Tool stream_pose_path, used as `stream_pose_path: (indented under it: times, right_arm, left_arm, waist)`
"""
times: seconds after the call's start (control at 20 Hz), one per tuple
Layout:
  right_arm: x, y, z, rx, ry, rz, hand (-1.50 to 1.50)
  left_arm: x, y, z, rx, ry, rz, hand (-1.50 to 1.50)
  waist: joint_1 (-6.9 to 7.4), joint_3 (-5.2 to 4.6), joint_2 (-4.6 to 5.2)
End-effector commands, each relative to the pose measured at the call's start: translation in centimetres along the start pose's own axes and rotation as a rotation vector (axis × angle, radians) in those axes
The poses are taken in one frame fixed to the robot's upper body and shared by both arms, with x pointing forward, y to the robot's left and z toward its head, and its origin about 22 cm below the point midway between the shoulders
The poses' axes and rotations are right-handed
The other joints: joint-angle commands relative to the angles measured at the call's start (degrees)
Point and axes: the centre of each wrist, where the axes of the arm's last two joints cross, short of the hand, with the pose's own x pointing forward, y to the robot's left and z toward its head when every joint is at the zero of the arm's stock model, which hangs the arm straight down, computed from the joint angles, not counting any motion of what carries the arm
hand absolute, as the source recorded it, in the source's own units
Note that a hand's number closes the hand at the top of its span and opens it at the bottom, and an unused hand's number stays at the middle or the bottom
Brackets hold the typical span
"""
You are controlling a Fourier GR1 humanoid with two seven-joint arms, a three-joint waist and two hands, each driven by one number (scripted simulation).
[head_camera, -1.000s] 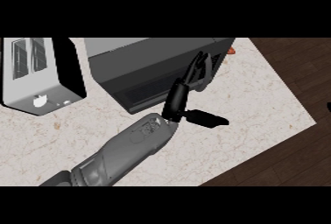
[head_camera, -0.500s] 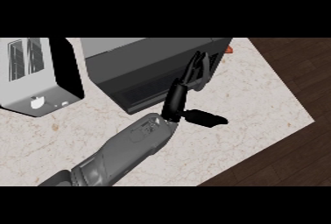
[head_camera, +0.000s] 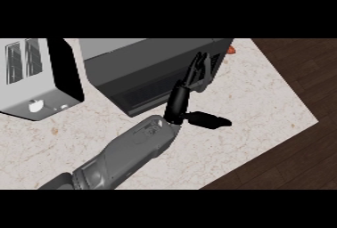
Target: Pick up the milk, place it into the microwave and close the microwave
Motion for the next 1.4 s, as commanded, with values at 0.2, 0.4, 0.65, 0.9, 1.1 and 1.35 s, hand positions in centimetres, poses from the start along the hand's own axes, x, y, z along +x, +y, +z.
stream_pose_path:
  times: [0.2,0.4,0.65,0.9,1.1,1.35]
  right_arm:
    - [0.5,-0.4,-0.4,0.017,0.01,-0.007,-1.5]
    - [0.7,-0.3,-1.0,0.041,-0.005,-0.024,-1.5]
    - [0.8,-0.3,-1.2,0.047,0.005,-0.03,-1.5]
    - [1.2,-0.4,-1.5,0.05,0.002,-0.029,-1.5]
    - [1.2,-0.4,-1.4,0.042,0.016,-0.036,-1.5]
    - [1.9,-0.8,-1.3,0.032,0.008,-0.016,-1.5]
  left_arm:
    - [0.3,0.1,-1.5,0.035,0.015,0.008,-1.5]
    - [0.3,0.0,-1.6,0.026,0.007,-0.002,-1.5]
    - [0.1,0.1,-1.5,0.038,0.011,-0.001,-1.5]
    - [-0.9,0.9,-1.9,0.005,0.102,-0.055,1.5]
    - [-2.8,4.9,-2.1,0.07,0.077,-0.325,-1.5]
    - [-2.7,5.5,-2.7,0.107,0.123,-0.355,-1.5]
  waist:
    - [-0.93,-0.03,0.3]
    - [-0.64,0.03,0.24]
    - [-0.85,0.02,0.13]
    - [-0.05,0.46,0.24]
    - [1.7,1.04,-0.6]
    - [2.92,0.91,-0.84]
